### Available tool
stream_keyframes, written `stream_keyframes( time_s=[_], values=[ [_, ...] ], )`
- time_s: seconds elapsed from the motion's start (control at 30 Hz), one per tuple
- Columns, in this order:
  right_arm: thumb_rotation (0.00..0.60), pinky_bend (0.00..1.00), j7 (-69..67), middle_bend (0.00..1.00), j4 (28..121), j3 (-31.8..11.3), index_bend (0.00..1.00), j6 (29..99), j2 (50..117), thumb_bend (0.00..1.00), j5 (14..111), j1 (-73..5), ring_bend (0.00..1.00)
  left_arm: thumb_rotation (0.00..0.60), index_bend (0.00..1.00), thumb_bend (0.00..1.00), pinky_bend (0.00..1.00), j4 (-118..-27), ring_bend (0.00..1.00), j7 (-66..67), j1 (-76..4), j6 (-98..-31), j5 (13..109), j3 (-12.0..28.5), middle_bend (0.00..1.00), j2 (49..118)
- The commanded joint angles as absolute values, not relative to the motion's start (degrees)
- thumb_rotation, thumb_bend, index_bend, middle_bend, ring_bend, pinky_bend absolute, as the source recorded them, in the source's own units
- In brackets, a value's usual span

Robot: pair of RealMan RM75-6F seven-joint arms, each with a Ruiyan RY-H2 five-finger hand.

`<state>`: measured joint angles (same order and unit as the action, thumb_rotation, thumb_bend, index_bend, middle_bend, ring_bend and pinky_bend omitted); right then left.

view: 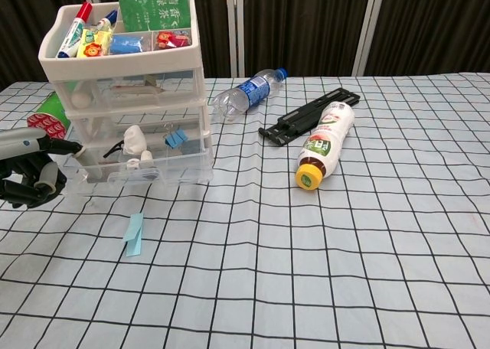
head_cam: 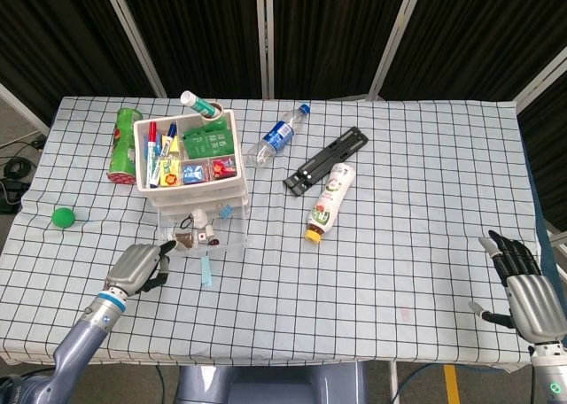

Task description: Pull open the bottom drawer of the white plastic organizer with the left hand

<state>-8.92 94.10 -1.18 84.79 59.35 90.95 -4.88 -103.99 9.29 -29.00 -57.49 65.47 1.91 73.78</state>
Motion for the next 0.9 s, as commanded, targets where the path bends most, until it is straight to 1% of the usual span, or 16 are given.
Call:
stream_keyframes(
  time_s=[0.03, 0.57, 0.8, 0.9],
  values=[
    [0.6, 0.0, -8.9, 0.0, 94.1, -1.2, 0.04, 84.8, 59.4, 0.03, 90.9, -4.9, 0.0, 0.6, 0.31, 1.0, 0.65, -104.1, 0.76, 9.1, -28.9, -57.5, 65.7, 1.8, 0.73, 73.6],
    [0.6, 0.0, -8.7, 0.0, 94.2, -1.1, 0.04, 84.7, 59.4, 0.03, 90.9, -4.9, 0.0, 0.6, 0.31, 1.0, 0.65, -104.9, 0.76, 9.0, -28.4, -57.7, 67.4, 1.0, 0.73, 73.1],
    [0.6, 0.0, -8.5, 0.0, 94.2, -1.1, 0.04, 84.6, 59.4, 0.03, 90.9, -4.9, 0.0, 0.6, 0.29, 1.0, 0.65, -104.6, 0.76, 9.3, -28.0, -58.6, 68.0, 1.2, 0.74, 73.1],
    [0.6, 0.0, -8.4, 0.0, 94.2, -1.1, 0.04, 84.6, 59.5, 0.03, 90.9, -4.9, 0.0, 0.6, 0.28, 0.98, 0.65, -104.8, 0.76, 9.6, -27.8, -59.2, 68.6, 1.1, 0.73, 72.8]
  ],
)
